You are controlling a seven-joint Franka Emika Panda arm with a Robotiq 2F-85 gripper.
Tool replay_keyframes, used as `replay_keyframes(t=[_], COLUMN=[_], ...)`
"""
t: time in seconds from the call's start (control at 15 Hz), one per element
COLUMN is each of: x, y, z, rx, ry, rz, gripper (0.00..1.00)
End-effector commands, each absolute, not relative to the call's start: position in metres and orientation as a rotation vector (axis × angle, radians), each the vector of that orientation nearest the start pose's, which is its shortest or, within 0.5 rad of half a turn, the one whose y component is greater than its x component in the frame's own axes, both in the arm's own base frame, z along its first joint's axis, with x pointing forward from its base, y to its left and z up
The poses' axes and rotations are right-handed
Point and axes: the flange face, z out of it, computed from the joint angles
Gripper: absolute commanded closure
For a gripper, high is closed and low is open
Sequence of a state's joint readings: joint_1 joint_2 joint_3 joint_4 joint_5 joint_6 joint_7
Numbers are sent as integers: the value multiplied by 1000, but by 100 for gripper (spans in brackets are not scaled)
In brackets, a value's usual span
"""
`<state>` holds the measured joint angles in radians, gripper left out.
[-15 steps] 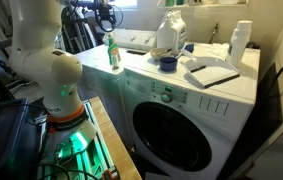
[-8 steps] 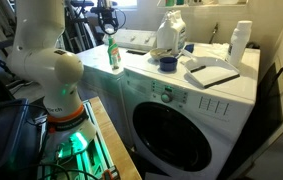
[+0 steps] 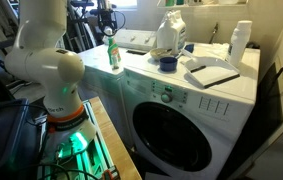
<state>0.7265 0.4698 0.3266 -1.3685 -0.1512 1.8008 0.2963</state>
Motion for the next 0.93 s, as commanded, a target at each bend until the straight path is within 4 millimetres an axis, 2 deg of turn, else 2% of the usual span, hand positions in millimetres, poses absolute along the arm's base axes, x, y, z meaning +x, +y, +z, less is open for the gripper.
replay_keyframes(t=[0.0,0.07,0.27,0.47,0.6,0.73,0.87], x=[389,389,390,389,388,390,397], y=[578,579,581,578,575,568,556], z=[453,452,453,464,478,501,535], rx=[-2981,-2985,-2997,-3035,-3042,-3042,-2998], ry=[-1146,-1143,-1132,-1132,-1152,-1175,-1147], rz=[41,40,35,19,12,-16,-75], gripper=[42,44,69,88,88,88,88])
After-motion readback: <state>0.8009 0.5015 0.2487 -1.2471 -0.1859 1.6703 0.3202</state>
